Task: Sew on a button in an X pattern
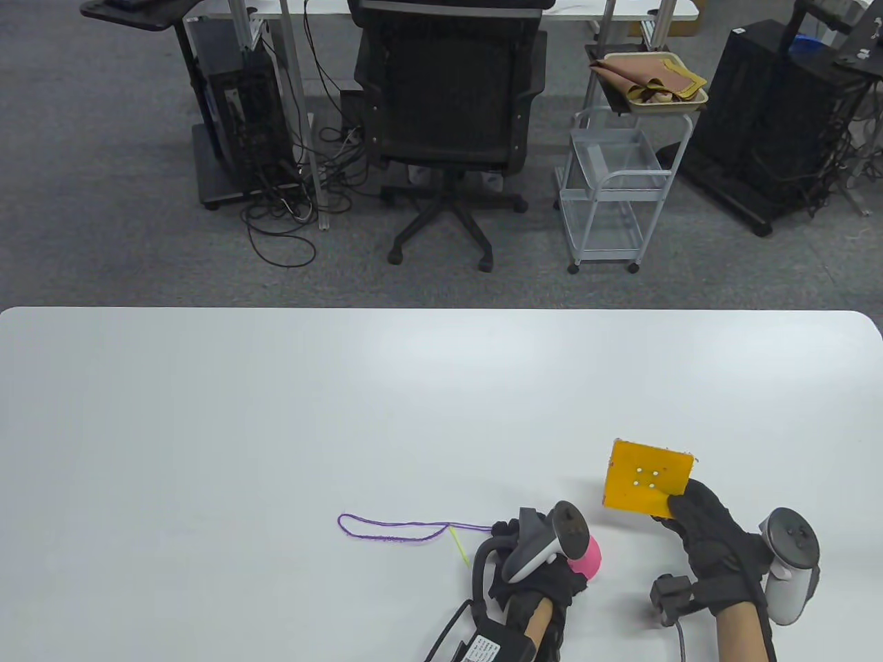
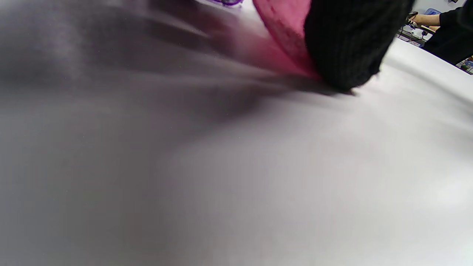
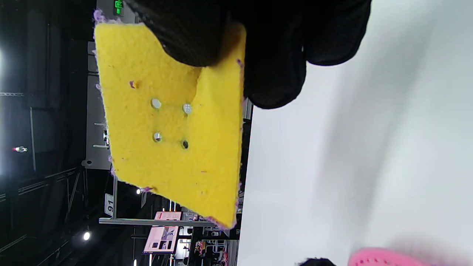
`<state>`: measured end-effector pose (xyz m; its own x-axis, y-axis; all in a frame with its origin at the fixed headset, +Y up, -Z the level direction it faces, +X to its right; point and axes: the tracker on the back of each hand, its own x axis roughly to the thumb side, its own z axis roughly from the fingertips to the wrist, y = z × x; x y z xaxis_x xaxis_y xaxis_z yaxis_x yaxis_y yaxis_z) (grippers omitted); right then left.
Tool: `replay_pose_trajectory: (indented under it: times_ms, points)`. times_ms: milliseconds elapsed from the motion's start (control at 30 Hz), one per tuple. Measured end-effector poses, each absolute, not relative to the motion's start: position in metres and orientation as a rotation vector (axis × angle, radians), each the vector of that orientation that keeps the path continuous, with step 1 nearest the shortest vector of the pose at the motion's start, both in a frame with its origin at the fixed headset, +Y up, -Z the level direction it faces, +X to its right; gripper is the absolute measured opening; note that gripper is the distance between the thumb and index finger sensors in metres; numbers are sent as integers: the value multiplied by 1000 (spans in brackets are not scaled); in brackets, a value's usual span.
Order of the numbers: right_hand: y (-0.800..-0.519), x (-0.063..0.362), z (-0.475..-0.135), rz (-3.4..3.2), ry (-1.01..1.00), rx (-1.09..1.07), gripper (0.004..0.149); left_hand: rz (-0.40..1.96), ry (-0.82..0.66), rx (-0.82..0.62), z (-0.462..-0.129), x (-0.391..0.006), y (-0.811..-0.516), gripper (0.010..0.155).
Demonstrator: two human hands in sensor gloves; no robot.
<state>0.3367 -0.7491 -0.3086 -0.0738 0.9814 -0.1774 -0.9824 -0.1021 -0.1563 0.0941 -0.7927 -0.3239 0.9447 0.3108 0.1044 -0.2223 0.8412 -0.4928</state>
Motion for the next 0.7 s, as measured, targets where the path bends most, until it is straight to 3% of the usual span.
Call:
replay_pose_trajectory:
  times_ms: [200, 400, 700]
  points:
    - [-749, 337, -308, 1650, 7, -270, 37, 284, -183, -404, -326, 90, -788, 86]
    - [-750, 337, -308, 1648, 10, -274, 37, 325, -165, -267, -325, 82, -776, 68]
    - [-751, 336, -309, 1659, 11, -275, 37, 438, -153, -216, -326, 66, -761, 56]
